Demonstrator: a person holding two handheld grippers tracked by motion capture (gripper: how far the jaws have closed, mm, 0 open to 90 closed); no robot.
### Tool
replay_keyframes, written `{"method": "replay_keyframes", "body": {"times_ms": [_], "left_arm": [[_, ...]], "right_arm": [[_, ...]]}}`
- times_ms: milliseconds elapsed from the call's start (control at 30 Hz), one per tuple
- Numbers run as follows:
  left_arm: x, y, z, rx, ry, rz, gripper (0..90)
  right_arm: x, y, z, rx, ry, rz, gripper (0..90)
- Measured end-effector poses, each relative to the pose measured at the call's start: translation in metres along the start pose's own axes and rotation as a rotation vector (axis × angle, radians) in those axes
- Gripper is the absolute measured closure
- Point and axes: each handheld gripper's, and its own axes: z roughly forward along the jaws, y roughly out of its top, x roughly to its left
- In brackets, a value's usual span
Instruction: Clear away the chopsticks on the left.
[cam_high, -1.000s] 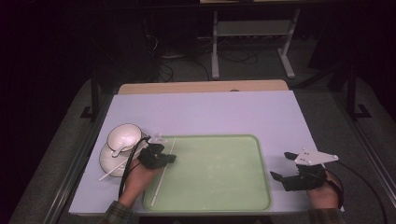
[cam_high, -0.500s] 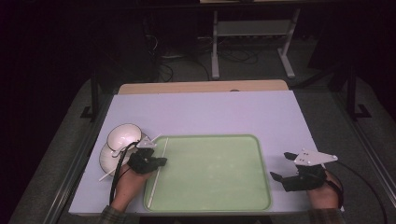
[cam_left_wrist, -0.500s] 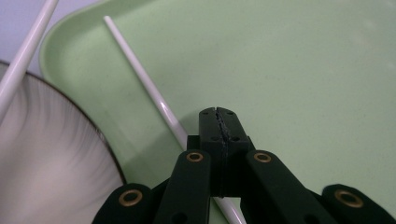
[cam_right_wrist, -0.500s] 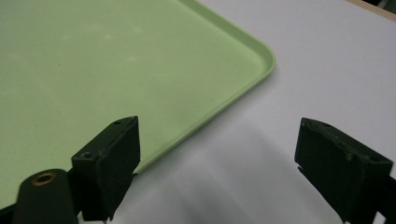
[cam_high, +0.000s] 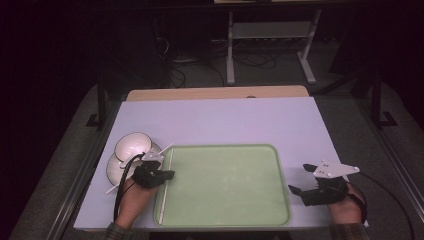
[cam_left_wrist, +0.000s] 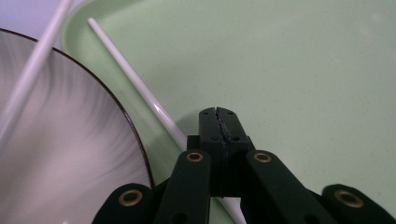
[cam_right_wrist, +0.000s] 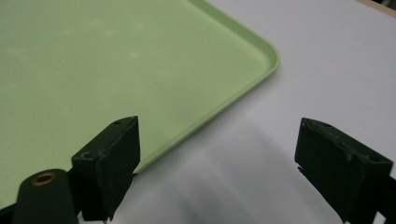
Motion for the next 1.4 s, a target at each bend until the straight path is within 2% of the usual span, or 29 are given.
{"method": "replay_keyframes", "body": {"times_ms": [167, 233, 333, 433, 567, 733, 800, 967, 1133, 1233, 1400], "left_arm": [[0.0, 0.003, -0.007, -0.047, -0.03, 0.012, 89.5], [0.002, 0.003, -0.009, -0.059, -0.042, 0.008, 85.7], [0.002, 0.004, -0.013, -0.07, -0.07, 0.023, 77.6], [0.001, 0.005, -0.016, -0.083, -0.104, 0.038, 65.7], [-0.001, 0.005, -0.02, -0.084, -0.138, 0.079, 52.4], [-0.002, 0.001, -0.026, -0.069, -0.163, 0.104, 38.5], [-0.003, -0.002, -0.029, -0.07, -0.159, 0.111, 34.9], [-0.003, -0.01, -0.038, -0.066, -0.149, 0.13, 30.1], [0.003, -0.016, -0.047, -0.078, -0.149, 0.115, 30.0], [0.004, -0.019, -0.051, -0.069, -0.142, 0.123, 30.0], [0.007, -0.025, -0.058, -0.071, -0.131, 0.114, 30.0]], "right_arm": [[0.0, 0.0, -0.001, -0.004, -0.003, 0.0, 13.3], [0.0, -0.001, -0.001, -0.002, -0.001, 0.002, 13.2], [-0.001, -0.001, 0.0, -0.001, 0.0, 0.001, 13.2], [-0.001, -0.001, 0.0, 0.0, -0.001, 0.001, 13.2], [0.0, 0.0, 0.0, 0.0, 0.0, 0.007, 13.3], [0.0, 0.0, 0.0, -0.003, 0.0, 0.004, 13.2], [-0.001, 0.0, 0.0, -0.006, -0.006, 0.011, 13.2], [0.0, 0.0, 0.0, -0.004, -0.006, 0.006, 13.2], [-0.002, 0.0, 0.0, -0.005, -0.009, 0.014, 13.2], [-0.002, 0.0, 0.001, 0.001, -0.008, 0.013, 13.2], [-0.001, 0.0, 0.0, -0.005, -0.01, 0.012, 13.2]]}}
